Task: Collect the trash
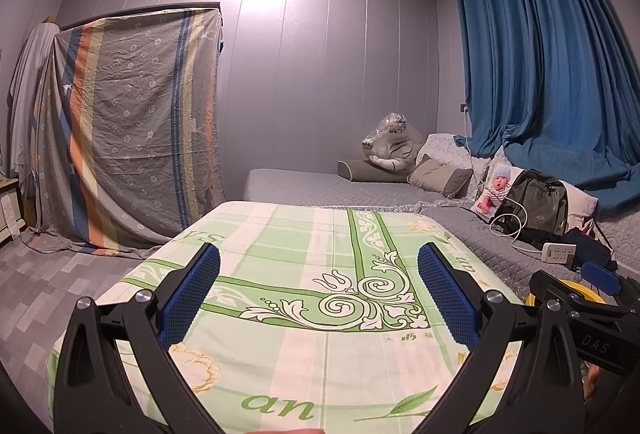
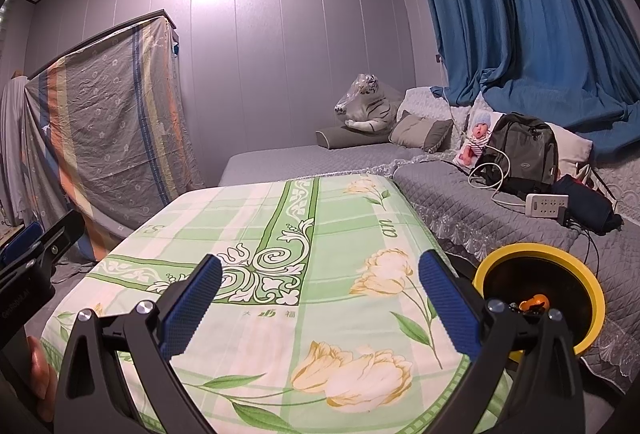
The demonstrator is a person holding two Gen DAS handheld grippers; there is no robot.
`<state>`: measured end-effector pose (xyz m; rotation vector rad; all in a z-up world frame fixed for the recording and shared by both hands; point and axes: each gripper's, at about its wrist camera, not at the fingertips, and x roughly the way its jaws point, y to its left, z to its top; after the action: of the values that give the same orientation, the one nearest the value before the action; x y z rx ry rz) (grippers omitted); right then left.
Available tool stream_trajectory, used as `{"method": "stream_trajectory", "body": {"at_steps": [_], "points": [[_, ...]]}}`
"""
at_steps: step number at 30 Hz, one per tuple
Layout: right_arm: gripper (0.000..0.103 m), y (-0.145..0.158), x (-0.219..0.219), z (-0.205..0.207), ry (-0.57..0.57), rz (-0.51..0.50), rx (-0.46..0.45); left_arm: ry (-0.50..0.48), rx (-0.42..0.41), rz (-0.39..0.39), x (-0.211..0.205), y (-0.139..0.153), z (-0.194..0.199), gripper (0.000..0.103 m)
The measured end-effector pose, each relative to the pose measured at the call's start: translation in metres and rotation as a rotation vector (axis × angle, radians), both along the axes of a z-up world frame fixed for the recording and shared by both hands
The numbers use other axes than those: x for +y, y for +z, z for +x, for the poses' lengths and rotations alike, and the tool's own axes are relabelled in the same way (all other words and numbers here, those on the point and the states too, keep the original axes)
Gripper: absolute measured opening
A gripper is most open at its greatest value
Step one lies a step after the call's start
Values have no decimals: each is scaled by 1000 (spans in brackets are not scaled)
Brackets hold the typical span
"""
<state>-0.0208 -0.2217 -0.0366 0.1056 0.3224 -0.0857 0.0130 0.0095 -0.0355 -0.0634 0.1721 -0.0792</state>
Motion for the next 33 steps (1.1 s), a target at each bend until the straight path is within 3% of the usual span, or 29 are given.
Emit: {"method": "stream_trajectory", "body": {"at_steps": [33], "points": [[95, -9, -2, 1, -7, 19, 16, 3, 26, 16, -6, -7, 7, 95]]}}
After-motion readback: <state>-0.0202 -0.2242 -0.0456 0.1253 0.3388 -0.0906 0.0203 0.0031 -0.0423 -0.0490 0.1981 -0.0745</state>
